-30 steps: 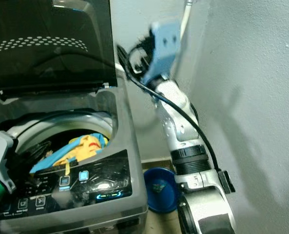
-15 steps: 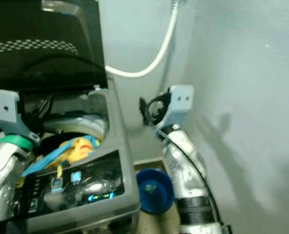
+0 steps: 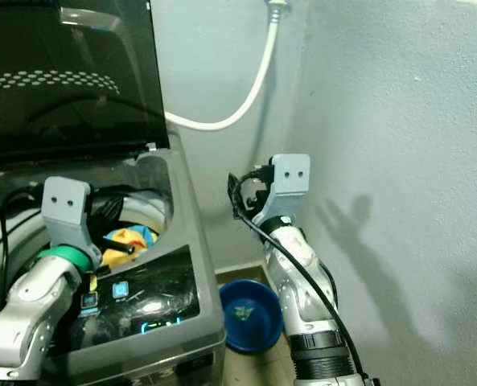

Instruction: Clothes washing

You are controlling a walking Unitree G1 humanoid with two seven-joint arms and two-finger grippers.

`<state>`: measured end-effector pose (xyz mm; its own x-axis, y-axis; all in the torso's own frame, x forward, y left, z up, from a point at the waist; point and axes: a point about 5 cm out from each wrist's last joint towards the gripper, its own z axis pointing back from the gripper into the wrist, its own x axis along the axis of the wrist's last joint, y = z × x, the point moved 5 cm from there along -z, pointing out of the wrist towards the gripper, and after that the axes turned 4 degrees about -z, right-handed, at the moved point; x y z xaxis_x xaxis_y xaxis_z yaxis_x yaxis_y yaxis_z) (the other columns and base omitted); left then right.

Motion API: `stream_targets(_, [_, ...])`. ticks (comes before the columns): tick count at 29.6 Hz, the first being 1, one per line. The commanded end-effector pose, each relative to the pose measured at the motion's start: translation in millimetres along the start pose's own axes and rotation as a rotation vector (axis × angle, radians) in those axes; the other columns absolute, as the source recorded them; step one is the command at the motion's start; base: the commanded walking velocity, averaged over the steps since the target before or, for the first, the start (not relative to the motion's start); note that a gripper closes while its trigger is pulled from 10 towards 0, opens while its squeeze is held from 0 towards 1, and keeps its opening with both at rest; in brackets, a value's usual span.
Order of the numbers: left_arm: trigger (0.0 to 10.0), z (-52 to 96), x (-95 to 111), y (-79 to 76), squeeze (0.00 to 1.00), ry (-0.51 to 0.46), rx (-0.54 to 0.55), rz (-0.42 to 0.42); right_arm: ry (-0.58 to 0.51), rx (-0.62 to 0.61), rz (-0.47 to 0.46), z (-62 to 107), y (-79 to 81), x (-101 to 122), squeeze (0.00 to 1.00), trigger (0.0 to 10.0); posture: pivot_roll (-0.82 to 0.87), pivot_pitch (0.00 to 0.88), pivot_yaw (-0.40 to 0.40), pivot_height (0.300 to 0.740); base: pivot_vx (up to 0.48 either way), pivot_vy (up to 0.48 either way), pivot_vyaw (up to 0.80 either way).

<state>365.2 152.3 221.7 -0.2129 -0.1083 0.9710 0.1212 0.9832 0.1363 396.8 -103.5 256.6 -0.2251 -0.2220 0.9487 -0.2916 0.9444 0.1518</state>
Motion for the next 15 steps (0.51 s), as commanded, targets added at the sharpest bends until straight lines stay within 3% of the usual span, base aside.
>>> stream_targets(1, [10.0, 3.2, -11, 6.1, 0.00, 0.032, 0.024, 0.004, -0.023, 0.017, 0.022, -1.8, 6.1, 6, 0.00, 10.0, 0.00, 0.000, 0.069, 0.740, 0.000, 0.000, 0.00])
stream_targets(4, [10.0, 3.5, -10, 8.2, 0.00, 0.028, 0.035, -0.002, -0.023, 0.019, 0.065, -1.1, 4.8, 6, 0.00, 10.0, 0.01, 0.000, 0.067, 0.740, 0.000, 0.000, 0.00])
stream_targets(15, [10.0, -2.6, 3, 5.8, 0.00, -0.001, 0.025, -0.044, -0.055, 0.011, 0.091, -1.2, 7.6, 11, 0.00, 10.0, 0.00, 0.000, 0.060, 0.740, 0.000, 0.000, 0.80])
